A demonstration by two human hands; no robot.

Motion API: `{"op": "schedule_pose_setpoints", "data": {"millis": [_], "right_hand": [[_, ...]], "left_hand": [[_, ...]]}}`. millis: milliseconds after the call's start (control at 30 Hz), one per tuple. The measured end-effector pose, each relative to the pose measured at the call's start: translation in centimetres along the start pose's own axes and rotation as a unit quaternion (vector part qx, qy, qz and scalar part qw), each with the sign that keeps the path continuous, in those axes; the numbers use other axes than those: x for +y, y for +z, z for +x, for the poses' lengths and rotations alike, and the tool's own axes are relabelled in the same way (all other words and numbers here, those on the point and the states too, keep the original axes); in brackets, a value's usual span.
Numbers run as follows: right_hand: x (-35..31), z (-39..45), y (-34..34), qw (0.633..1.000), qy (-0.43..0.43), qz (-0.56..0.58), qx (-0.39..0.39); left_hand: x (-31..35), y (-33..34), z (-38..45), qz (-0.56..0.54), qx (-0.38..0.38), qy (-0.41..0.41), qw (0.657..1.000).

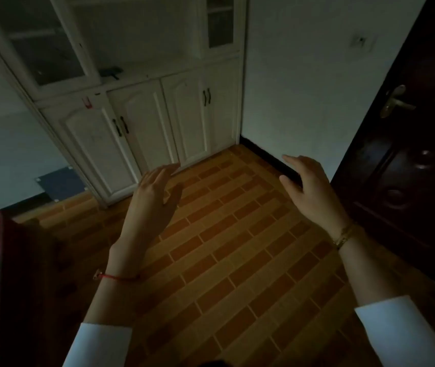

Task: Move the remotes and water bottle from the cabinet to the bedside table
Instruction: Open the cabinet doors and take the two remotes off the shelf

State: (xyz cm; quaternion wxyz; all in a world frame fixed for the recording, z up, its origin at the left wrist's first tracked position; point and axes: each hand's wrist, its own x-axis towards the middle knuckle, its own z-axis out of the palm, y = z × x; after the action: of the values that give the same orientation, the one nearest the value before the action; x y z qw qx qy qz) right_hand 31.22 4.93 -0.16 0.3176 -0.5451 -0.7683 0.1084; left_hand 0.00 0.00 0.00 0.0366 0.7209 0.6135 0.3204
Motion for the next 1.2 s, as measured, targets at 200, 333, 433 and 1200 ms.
{"op": "schedule_pose_setpoints", "data": {"millis": [200, 333, 433, 1200], "right_hand": [[1.2, 1.2, 1.2, 1.0, 0.012, 0.004, -0.016], [2.0, 2.8, 2.5, 1.0, 0.006, 0.001, -0.022], [3.0, 4.9, 3.8, 1.0, 0.007, 0.001, -0.031], [13.2, 41.2, 13.9, 0.998, 0.031, 0.045, -0.012]], "left_hand": [[0.1, 1.1, 1.1, -0.002, 0.011, -0.005, 1.0], [-0.8, 2.4, 2.5, 0.006, 0.011, -0.006, 1.0], [-1.9, 3.8, 4.4, 0.0, 0.006, -0.017, 1.0], [-15.1, 14.6, 40.5, -0.006, -0.019, -0.027, 0.999]]}}
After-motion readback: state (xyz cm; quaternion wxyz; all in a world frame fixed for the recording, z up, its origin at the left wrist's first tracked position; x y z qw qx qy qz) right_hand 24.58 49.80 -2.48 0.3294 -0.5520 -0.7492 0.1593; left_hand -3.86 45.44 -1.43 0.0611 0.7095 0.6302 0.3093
